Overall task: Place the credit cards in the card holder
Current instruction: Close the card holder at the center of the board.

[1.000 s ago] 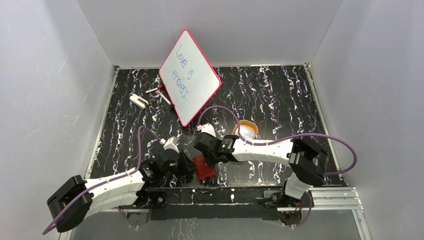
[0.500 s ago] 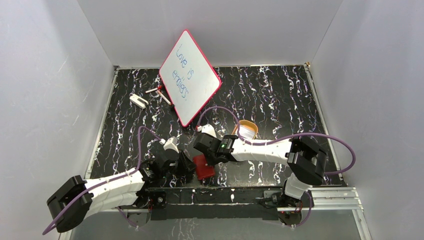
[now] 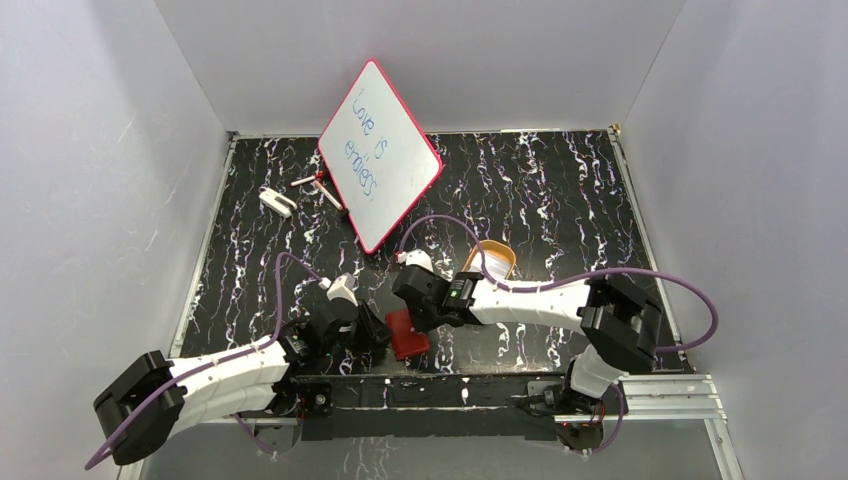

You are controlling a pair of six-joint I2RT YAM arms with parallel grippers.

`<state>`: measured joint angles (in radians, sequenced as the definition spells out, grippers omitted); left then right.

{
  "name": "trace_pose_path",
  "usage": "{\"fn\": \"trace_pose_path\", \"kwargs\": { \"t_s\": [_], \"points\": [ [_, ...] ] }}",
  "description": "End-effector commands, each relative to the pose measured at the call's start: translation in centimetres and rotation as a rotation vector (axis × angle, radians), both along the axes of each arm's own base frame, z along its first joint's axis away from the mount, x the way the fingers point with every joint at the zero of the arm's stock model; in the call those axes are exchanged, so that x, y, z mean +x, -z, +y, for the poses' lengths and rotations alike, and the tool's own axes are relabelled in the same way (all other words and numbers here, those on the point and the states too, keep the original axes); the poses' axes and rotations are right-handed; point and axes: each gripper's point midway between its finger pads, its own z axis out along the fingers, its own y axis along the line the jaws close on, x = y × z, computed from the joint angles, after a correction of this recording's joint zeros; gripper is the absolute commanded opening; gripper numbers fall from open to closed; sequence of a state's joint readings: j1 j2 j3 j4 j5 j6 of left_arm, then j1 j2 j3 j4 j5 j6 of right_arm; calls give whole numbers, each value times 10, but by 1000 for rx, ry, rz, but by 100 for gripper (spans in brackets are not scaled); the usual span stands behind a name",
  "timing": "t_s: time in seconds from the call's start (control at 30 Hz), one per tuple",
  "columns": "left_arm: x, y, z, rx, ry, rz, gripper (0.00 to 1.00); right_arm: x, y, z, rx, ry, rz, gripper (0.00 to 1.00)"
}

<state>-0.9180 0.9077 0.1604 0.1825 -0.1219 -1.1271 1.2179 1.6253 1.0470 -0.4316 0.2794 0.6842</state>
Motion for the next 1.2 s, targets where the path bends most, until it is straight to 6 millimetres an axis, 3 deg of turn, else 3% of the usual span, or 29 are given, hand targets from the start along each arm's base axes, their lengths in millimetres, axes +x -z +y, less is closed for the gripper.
{"fn": "trace_pose_path", "kwargs": {
  "t_s": [0.0,0.7,1.17],
  "points": [
    [6,-7,0,5,-15,-19,16,-3,-28,26,189,-35,-11,0],
    [7,-9,-1,2,-17,-22,16,2,5,14,82,-17,6,0],
    [7,-8,0,5,-19,-20,16,0,11,14,74,-27,21,0]
  ]
}}
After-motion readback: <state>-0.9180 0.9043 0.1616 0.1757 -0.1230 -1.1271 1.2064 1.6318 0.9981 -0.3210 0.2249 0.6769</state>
